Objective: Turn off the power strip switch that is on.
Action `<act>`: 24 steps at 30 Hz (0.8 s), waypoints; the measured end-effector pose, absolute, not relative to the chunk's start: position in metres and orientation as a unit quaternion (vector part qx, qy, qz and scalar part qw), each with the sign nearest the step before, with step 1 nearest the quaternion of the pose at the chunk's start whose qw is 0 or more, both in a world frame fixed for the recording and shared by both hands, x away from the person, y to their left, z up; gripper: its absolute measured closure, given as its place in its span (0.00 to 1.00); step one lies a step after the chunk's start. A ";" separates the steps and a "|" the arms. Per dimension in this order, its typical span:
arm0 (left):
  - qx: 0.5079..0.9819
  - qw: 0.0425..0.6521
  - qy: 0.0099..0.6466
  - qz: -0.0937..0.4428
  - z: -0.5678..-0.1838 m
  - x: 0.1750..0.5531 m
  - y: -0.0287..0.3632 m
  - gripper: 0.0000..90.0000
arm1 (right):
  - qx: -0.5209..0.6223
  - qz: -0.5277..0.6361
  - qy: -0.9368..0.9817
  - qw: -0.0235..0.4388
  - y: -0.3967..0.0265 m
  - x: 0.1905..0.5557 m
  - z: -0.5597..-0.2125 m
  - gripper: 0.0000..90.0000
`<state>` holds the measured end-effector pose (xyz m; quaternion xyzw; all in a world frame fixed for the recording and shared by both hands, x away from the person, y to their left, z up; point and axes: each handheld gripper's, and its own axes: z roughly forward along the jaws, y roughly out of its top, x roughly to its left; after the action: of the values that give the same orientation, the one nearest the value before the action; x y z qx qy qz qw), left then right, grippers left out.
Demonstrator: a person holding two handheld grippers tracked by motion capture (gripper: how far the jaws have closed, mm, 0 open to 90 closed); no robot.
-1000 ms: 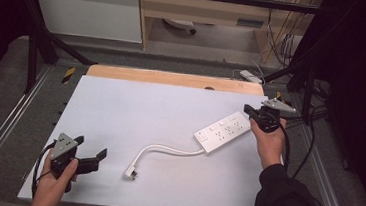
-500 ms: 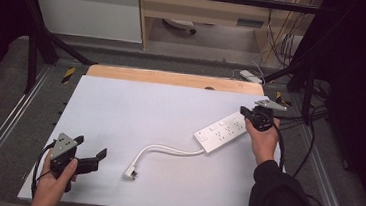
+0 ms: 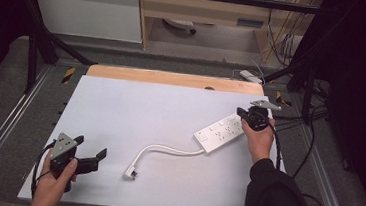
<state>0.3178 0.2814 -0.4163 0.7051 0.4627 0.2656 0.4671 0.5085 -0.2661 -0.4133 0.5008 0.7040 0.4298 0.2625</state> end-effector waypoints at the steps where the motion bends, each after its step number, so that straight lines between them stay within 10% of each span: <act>1: 0.705 0.467 0.463 0.265 -0.416 0.318 0.281 0.06 | 0.502 0.428 0.705 0.262 -0.266 0.509 -0.414 1.00; 24: 0.708 0.467 0.461 0.263 -0.416 0.318 0.281 0.06 | 0.502 0.419 0.709 0.262 -0.261 0.513 -0.424 1.00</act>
<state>0.3181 0.2812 -0.4165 0.7077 0.4605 0.2631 0.4668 0.5130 -0.2612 -0.4244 0.5023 0.7092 0.4194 0.2622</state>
